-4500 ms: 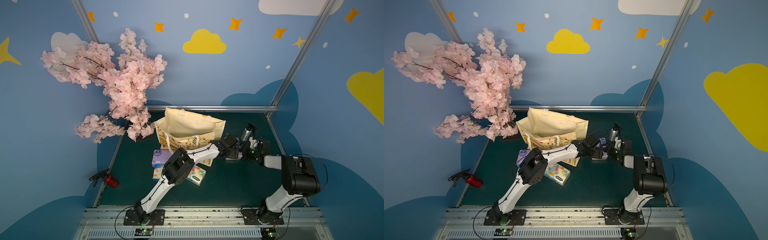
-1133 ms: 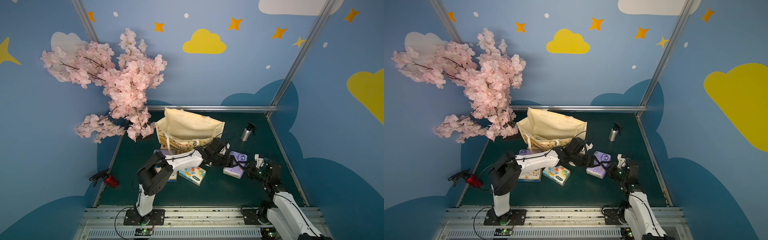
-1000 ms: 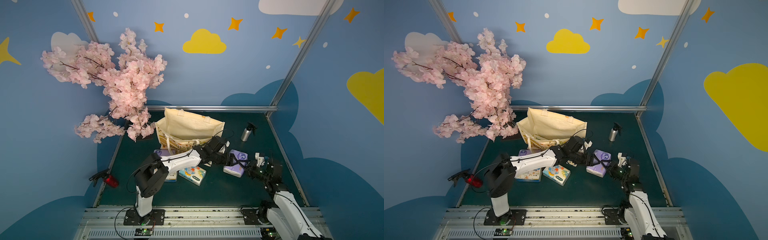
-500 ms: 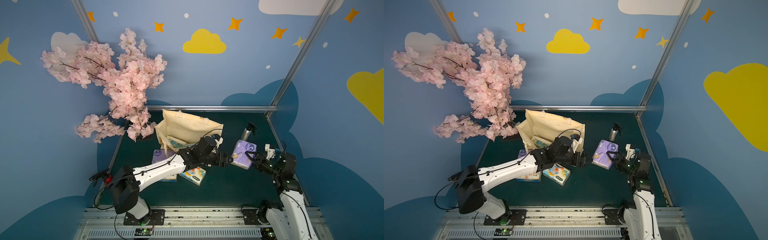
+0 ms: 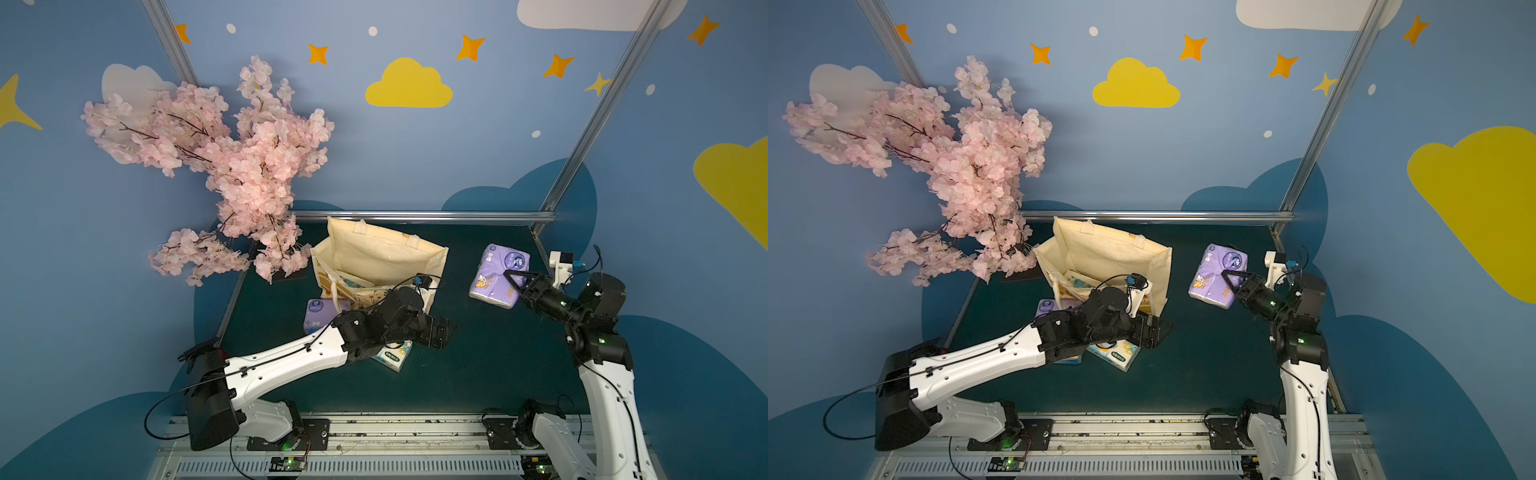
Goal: Put tissues into the canvas bag
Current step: Place the pack of facial tissues in the canvas bag.
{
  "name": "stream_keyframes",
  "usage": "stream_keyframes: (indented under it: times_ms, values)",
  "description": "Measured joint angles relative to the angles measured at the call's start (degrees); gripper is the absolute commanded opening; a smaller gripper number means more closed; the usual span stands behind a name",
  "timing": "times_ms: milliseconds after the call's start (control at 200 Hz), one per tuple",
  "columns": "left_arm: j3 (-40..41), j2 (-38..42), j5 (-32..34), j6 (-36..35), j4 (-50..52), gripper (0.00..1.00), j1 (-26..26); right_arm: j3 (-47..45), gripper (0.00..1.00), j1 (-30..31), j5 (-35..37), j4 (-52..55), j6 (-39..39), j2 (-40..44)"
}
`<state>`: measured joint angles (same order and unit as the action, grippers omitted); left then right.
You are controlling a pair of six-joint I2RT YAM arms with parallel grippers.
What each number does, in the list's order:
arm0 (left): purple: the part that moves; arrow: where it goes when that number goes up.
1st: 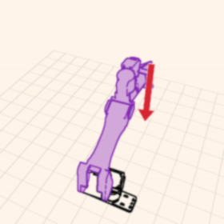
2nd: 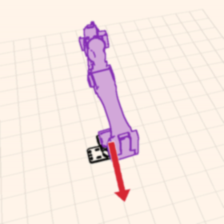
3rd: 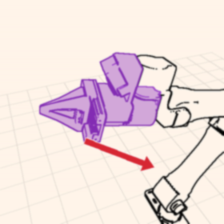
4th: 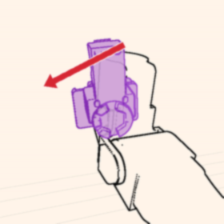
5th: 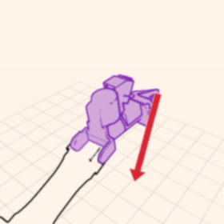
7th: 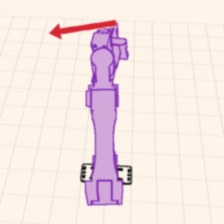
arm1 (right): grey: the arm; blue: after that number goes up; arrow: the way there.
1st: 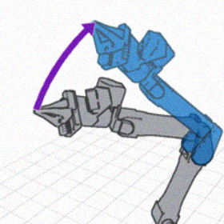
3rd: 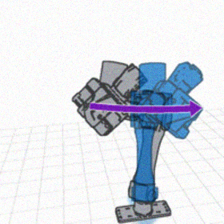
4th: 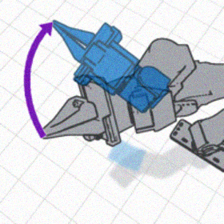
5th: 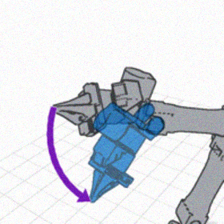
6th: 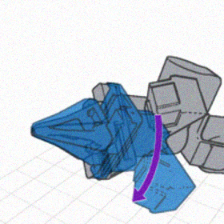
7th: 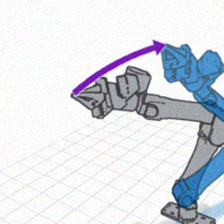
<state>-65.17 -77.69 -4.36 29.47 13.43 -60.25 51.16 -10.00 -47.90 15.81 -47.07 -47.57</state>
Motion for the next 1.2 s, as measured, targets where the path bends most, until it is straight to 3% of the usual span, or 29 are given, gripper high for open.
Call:
stream_keyframes:
  times_ms: [205,581,796,1006,1197]
  values:
    - [-0.35,5.33,2.43,-1.07,0.96,0.95,-0.20,10.88,0.34,3.98,0.11,-0.66,2.25,-5.01]
    - [5.60,24.06,15.74,-1.64,6.60,1.00,4.15,24.11,0.34,23.87,4.96,-0.39,9.84,-19.54]
    - [8.07,33.31,24.00,-0.72,12.70,1.00,7.23,37.29,0.34,33.94,8.63,2.64,16.70,-31.26]
    - [8.81,38.07,30.88,2.10,20.13,1.00,10.10,54.03,0.34,42.51,13.77,13.00,27.17,-45.27]
    - [9.70,39.67,33.22,3.80,24.26,1.00,13.22,70.69,0.34,47.19,20.11,26.80,37.24,-58.60]
